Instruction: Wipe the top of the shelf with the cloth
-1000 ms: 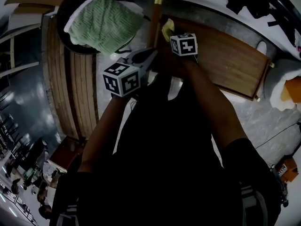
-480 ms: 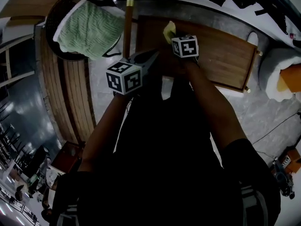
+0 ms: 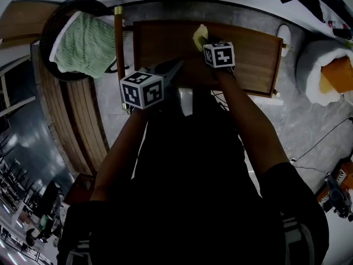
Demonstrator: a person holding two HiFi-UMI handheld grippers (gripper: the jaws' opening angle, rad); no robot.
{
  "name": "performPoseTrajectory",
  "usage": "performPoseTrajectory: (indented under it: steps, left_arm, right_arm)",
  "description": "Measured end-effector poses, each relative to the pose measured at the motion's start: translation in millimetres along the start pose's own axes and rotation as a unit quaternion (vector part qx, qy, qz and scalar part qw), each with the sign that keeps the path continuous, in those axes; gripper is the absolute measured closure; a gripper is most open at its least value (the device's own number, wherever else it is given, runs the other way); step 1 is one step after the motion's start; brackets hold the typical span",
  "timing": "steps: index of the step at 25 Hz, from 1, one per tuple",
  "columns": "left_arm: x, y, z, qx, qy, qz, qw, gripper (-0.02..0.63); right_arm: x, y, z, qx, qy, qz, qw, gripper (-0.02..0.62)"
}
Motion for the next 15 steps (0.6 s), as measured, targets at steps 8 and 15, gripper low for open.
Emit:
performPoseTrajectory:
  steps: [8, 15]
  left_arm:
    - [23.2, -14.0, -53.7, -0.02, -0.028, 0.013, 0.9993, 0.594]
    - [44.4, -21.3, -98.5, -0.033, -0.056, 0.015, 0.9978, 0.594]
  right_arm:
    - [73.2, -23.7, 33.8, 0.006, -0.035, -0.032, 0.999, 0.549]
    - [136.5, -46.8, 63.2, 0.01, -0.073, -0.068, 0.995, 0.549]
Point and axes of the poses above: the fingertips, and each gripper's own axes: z backward along the fingers, x to its right, y out of its top, the point moved 7 cm from there along z, backward along the fingers, and after that the axes turned 8 degrees about -y, right-handed, at the moved point
